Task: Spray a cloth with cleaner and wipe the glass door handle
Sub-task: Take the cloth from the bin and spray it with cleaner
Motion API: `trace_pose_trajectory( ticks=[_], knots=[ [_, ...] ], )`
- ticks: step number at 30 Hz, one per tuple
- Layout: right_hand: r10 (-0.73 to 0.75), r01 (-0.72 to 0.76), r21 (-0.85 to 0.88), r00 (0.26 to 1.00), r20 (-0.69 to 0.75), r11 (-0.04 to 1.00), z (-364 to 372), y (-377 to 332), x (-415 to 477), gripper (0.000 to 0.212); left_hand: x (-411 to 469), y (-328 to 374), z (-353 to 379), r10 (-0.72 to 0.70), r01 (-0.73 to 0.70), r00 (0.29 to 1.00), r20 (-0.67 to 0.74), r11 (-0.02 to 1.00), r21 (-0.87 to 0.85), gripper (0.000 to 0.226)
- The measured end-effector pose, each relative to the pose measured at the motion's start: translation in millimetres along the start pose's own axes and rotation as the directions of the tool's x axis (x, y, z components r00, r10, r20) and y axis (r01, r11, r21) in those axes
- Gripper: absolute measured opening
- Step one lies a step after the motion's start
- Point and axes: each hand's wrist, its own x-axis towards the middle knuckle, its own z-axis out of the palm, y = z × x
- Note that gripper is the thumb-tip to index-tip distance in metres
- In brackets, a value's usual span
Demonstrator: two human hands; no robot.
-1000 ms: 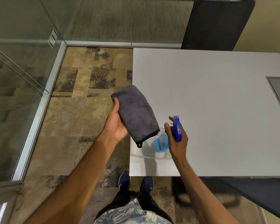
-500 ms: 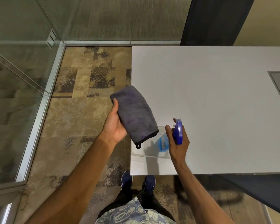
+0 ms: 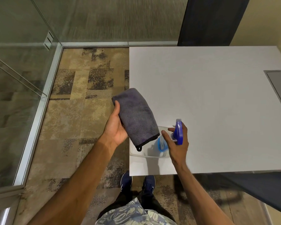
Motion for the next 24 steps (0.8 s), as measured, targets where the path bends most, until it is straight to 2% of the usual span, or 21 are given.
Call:
trace_pose_trajectory(
  ticks=[8,13,16,19,22,24],
  knots=[
    [0.093,-0.086,-0.087,0.993,0.072,0.992,-8,2,-8,0.109,-4,-5,7,0.007,-0.007,1.0,0.013,1.0,0.028,0.065],
    [0.07,-0.041,-0.182,0.986,0.154,0.982,-34,-3,-29,0.119,-9,-5,13,-0.002,0.001,0.999,0.039,1.0,0.018,0.065],
    [0.013,0.007,-0.143,0.99,0.137,0.99,-56,-17,-46,0.109,-14,-4,18,-0.008,0.007,0.999,0.054,1.0,0.024,0.066],
    [-0.124,0.126,-0.126,0.992,0.02,0.984,-78,-35,-56,0.095,-20,-3,24,-0.01,0.007,0.998,0.062,0.999,0.039,0.065],
    [-0.304,0.283,-0.15,0.943,-0.138,0.947,-87,-63,-56,0.07,-31,-2,32,-0.012,0.008,0.997,0.072,0.998,0.06,0.061],
    [-0.383,0.357,-0.159,0.907,-0.177,0.92,-85,-88,-54,0.054,-40,0,40,-0.015,0.009,0.996,0.088,0.997,0.071,0.055]
  ],
)
